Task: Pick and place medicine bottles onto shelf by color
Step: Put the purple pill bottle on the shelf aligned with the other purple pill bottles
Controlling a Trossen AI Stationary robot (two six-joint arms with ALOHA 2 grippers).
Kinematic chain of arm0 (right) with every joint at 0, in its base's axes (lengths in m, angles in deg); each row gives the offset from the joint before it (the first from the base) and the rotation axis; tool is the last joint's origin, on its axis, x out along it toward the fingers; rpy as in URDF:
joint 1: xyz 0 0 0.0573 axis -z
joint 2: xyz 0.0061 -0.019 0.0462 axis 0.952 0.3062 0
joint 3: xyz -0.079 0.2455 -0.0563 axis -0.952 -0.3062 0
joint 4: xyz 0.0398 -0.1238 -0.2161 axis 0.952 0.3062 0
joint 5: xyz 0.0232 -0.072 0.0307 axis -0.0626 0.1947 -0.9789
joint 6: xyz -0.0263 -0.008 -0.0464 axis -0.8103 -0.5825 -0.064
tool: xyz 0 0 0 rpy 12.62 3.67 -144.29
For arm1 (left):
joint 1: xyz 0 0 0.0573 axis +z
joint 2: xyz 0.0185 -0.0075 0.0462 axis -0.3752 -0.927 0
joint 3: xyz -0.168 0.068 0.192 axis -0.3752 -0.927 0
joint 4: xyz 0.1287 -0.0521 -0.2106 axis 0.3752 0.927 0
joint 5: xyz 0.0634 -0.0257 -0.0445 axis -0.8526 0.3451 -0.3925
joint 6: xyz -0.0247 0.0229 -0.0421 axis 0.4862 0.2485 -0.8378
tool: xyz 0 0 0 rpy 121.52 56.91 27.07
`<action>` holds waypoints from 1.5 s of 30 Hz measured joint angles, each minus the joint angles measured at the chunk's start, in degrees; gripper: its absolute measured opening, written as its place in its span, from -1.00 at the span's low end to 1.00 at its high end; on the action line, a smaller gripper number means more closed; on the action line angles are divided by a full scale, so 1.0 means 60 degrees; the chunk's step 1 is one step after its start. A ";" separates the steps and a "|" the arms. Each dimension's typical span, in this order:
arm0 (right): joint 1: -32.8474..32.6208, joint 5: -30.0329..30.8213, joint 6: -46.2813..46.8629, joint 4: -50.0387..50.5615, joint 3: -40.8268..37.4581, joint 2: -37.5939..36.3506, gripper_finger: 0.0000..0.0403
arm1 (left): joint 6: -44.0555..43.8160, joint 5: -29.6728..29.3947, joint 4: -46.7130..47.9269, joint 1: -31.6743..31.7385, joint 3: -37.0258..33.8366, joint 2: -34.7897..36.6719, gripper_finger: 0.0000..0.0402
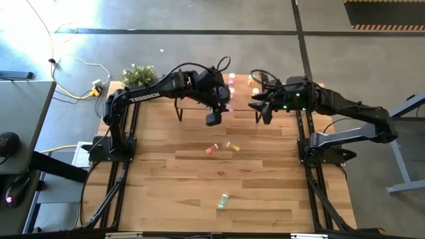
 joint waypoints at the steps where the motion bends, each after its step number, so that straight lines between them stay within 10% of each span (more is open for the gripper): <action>1: 0.0000 -0.0158 -0.0119 0.0011 0.0000 0.0121 -0.08 | 0.0063 0.0001 0.0009 -0.0068 0.0000 0.0000 -0.44; 18: -0.0135 -0.0859 0.0292 -0.0314 -0.0004 0.2225 -0.08 | -0.0090 -0.0033 -0.0006 -0.0347 0.0000 0.0040 -0.44; 45: -0.0131 -0.1046 0.0069 -0.0502 -0.0004 0.2217 -0.08 | -0.0487 0.0245 -0.0498 -0.0267 -0.0004 0.0051 -0.44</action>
